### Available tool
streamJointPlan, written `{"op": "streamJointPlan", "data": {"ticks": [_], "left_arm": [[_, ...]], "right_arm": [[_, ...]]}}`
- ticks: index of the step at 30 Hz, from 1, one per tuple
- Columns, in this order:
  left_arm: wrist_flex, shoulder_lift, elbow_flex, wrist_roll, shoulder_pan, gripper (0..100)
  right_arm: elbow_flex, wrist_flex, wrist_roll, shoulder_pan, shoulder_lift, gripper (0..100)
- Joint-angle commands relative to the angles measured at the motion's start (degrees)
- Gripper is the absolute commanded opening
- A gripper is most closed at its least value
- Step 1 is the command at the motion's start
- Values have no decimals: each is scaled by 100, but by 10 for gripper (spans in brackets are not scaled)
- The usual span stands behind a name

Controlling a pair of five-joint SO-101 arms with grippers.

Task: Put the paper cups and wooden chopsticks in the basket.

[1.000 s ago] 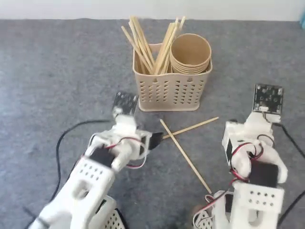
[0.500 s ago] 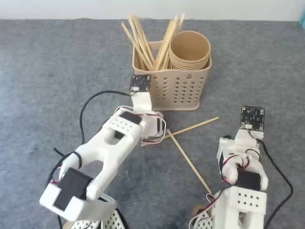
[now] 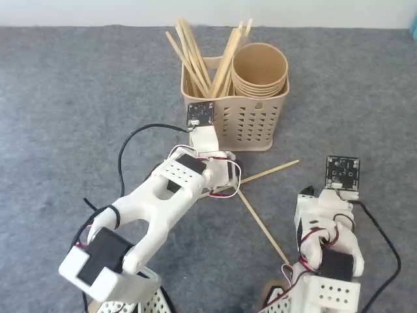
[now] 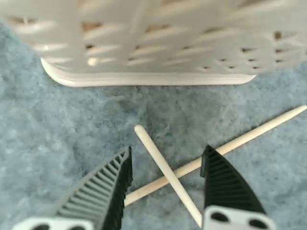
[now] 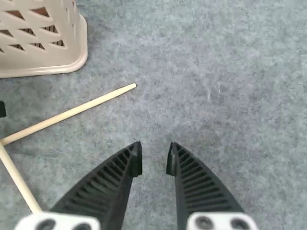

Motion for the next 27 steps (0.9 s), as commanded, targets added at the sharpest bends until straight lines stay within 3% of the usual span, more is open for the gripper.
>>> {"op": "streamJointPlan", "data": {"ticks": [1, 9, 15, 17, 20, 27], "left_arm": [[-123, -44, -119, 97, -44, 221], [-114, 598, -180, 105, -35, 222], [404, 905, -585, 97, 220, 220], [413, 923, -602, 105, 290, 182], [413, 932, -602, 79, 308, 16], [624, 932, -611, -123, 369, 10]], "right_arm": [[-26, 356, 308, -13, -462, 104], [-35, 637, 404, -13, -708, 104], [-53, 664, 404, -13, -708, 104], [-53, 664, 404, -13, -708, 104], [-53, 664, 404, -13, -708, 104], [-35, 655, 404, -13, -708, 104]]}}
